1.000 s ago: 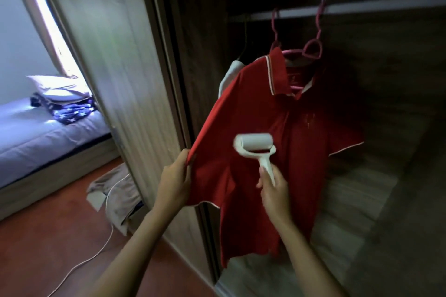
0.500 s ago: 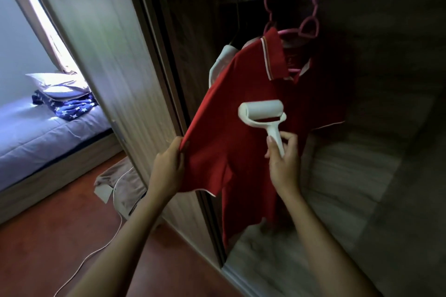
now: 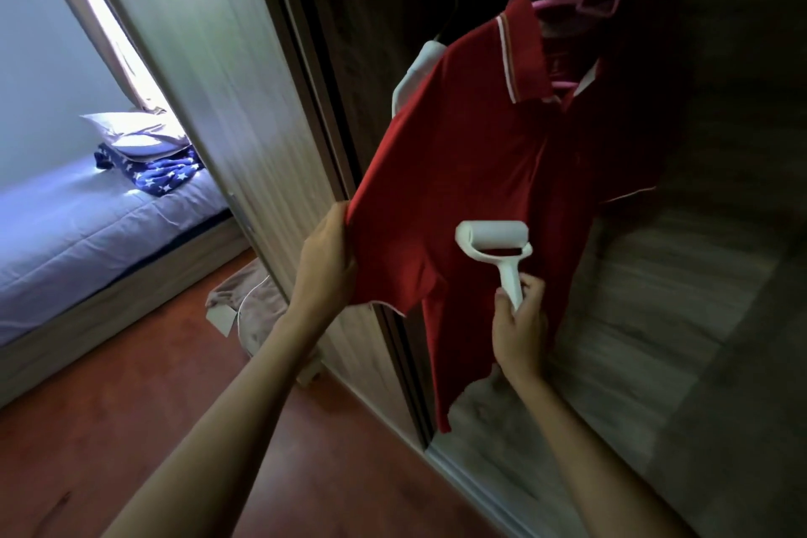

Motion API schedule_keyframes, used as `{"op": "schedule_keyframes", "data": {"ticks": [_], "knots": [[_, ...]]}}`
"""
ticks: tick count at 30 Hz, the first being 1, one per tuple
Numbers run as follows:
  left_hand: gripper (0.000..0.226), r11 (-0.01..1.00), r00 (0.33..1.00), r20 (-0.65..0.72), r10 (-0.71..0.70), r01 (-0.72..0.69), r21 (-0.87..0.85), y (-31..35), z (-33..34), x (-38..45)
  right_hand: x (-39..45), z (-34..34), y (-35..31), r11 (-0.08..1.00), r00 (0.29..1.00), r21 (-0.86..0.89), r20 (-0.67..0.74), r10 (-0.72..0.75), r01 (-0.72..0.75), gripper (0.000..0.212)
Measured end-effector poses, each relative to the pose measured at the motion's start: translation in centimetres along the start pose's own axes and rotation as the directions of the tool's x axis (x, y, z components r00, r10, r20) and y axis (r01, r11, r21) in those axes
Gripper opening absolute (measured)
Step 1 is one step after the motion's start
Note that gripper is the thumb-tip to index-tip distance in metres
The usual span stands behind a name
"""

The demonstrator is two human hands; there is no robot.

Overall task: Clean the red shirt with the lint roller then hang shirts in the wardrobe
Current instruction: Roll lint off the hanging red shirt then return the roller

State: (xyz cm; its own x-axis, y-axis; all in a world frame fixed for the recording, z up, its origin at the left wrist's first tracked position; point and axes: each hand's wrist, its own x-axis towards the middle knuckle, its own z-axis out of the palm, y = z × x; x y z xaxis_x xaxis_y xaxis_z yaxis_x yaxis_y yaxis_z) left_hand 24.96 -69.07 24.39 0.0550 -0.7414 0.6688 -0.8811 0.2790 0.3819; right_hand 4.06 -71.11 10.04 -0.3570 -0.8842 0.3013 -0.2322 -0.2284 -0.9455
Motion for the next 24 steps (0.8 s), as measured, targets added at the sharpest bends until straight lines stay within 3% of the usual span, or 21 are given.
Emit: {"op": "schedule_keyframes", "data": {"ticks": [3,7,13,17,21,24], "knots": [[0.040,0.997,0.997,0.035,0.073,-0.074,0.012,0.6,0.2,0.3,-0.5,1.2,2.5,0.998,0.996,-0.062,0.087,0.032,-0.027,0.022],[0.075,0.984,0.979,0.114,0.167,-0.173,0.043,0.8,0.7,0.2,-2.4,2.6,7.6,0.959,0.938,-0.246,0.277,0.210,-0.142,0.034],[0.119,0.923,0.941,0.208,0.268,-0.313,0.224,-1.4,0.4,1.2,-1.3,3.1,5.3,0.982,0.985,-0.176,0.145,0.094,-0.068,0.040],[0.127,0.892,0.920,0.223,0.321,-0.373,0.255,-1.1,0.6,1.2,-1.8,3.3,6.3,0.967,0.969,-0.250,0.225,0.106,-0.048,0.038],[0.123,0.792,0.881,0.200,0.428,-0.472,0.388,-0.7,1.4,1.1,-3.5,3.5,9.3,0.798,0.828,-0.602,0.437,0.350,-0.020,0.034],[0.112,0.692,0.827,0.255,0.502,-0.560,0.456,-0.9,1.9,1.3,-4.6,3.8,8.8,0.806,0.865,-0.591,0.396,0.309,-0.017,0.034]]}}
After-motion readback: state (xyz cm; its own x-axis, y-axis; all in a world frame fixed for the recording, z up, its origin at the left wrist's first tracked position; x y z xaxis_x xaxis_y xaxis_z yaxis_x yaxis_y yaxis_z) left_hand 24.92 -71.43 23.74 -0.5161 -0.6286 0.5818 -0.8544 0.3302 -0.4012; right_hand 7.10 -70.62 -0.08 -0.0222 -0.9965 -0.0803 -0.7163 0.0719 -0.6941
